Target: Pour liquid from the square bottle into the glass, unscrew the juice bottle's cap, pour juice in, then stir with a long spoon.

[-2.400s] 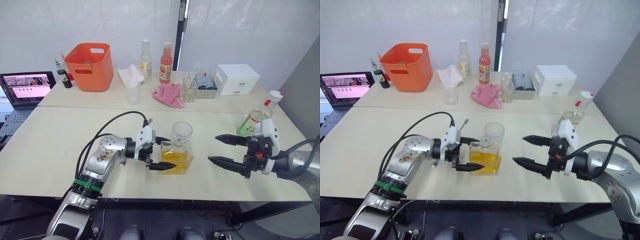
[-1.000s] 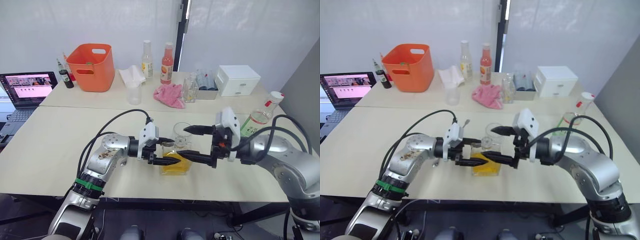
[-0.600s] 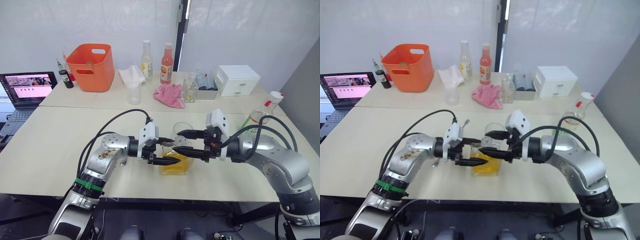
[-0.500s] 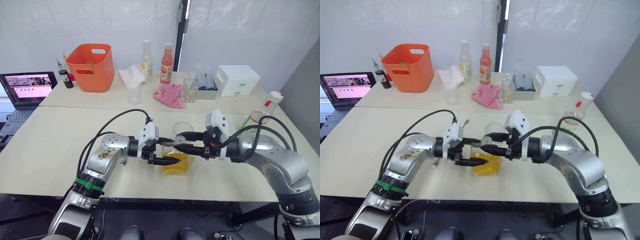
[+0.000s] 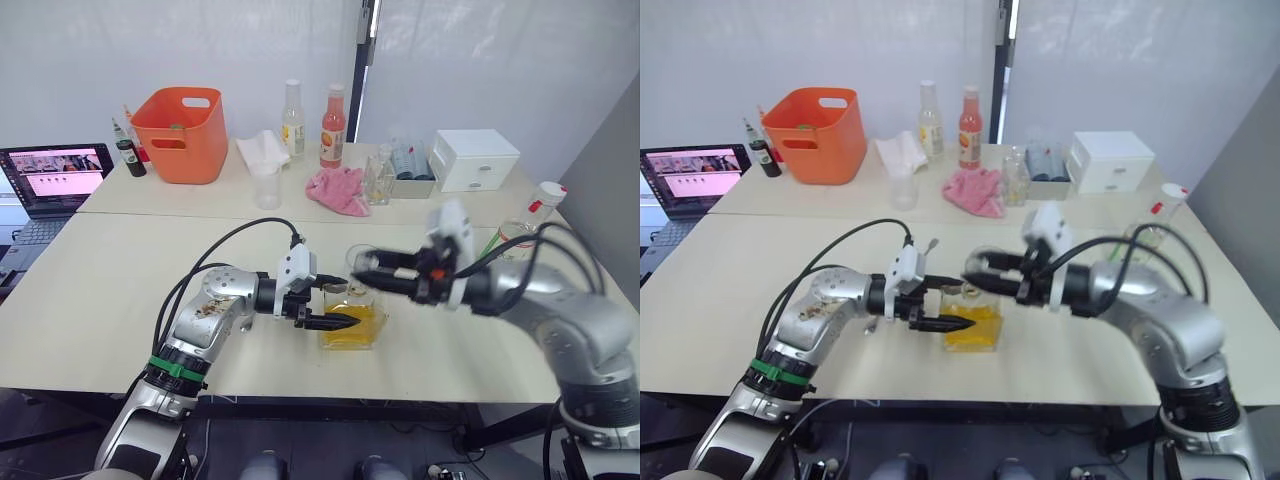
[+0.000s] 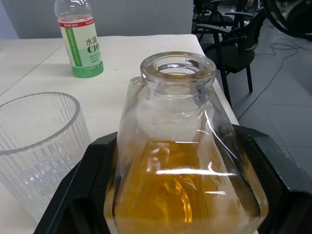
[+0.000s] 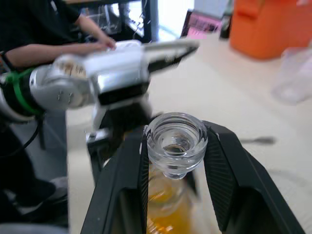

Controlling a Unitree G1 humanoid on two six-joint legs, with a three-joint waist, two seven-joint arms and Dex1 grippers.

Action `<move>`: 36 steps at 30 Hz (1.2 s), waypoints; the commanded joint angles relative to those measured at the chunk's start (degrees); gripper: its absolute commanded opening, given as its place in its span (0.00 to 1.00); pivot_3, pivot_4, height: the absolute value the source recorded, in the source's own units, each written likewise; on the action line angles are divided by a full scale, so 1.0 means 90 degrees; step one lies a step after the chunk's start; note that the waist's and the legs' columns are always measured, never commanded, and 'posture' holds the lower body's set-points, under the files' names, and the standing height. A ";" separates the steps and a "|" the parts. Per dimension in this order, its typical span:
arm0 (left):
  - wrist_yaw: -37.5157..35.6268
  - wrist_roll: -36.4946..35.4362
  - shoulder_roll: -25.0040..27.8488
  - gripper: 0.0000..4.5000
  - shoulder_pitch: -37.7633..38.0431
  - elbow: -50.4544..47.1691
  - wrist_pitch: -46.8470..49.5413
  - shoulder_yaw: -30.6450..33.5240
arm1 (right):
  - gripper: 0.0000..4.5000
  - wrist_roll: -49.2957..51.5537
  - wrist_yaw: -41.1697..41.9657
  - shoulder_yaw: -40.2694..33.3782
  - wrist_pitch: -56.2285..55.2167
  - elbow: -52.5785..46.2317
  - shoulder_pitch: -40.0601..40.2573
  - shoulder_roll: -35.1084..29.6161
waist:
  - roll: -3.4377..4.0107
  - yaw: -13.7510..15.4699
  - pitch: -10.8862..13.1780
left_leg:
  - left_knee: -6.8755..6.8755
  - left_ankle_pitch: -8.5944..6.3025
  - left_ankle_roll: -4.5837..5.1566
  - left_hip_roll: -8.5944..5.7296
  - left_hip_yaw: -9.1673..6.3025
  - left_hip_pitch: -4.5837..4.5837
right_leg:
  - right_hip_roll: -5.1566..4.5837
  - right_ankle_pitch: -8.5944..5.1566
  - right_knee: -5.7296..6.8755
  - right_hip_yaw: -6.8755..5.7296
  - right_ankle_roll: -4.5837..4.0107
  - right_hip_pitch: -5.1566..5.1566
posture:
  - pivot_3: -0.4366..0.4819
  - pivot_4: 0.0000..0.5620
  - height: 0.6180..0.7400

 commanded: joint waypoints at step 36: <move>-0.0180 0.0026 -0.0122 0.62 -0.0145 0.0110 -0.0150 -0.0184 | 0.24 -0.3708 -0.5169 -0.1956 -0.1249 0.1317 0.3040 0.2247 | 0.0056 -0.0007 -0.0023 | -0.0002 0.0002 -0.0001 -0.0012 0.0028 0.0000 | 0.0005 -0.0001 -0.0003 0.0016 0.0002 0.0007 | 0.48 0.27 0.79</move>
